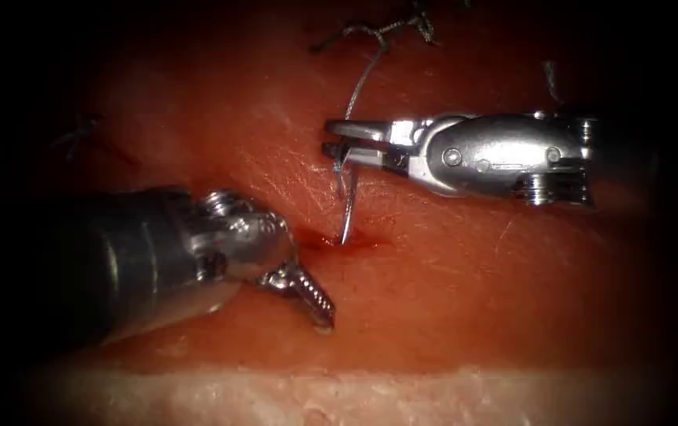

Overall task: Wound Closure
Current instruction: Use the right tool to throw the needle through the bottom of the incision.

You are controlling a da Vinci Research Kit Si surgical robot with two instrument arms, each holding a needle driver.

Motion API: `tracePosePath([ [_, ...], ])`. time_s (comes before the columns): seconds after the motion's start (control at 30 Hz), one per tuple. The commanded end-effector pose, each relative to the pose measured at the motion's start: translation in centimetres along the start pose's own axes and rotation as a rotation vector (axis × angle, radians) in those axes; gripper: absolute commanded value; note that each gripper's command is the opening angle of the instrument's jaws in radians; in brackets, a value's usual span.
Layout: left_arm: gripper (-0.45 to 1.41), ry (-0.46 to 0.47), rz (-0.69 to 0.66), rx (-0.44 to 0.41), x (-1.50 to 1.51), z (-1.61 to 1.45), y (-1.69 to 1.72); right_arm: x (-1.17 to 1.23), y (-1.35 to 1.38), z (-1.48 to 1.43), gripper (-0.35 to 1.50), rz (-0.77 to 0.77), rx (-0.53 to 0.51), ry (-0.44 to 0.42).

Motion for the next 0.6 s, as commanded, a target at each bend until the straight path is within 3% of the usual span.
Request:
tracePosePath([
  [0.03,0.16,-0.003,0.007,0.003,0.01,0.06,-0.11,-0.03,0.02,0.08,-0.35,-0.001,-0.001,0.003],
  [0.33,0.12,0.000,0.012,0.002,-0.20,0.13,-0.41,-0.02,0.07,0.07,-0.35,0.005,-0.011,0.014],
  [0.6,0.09,0.004,0.015,-0.003,-0.23,0.14,-0.42,-0.02,0.09,0.06,-0.35,0.002,-0.023,0.027],
])
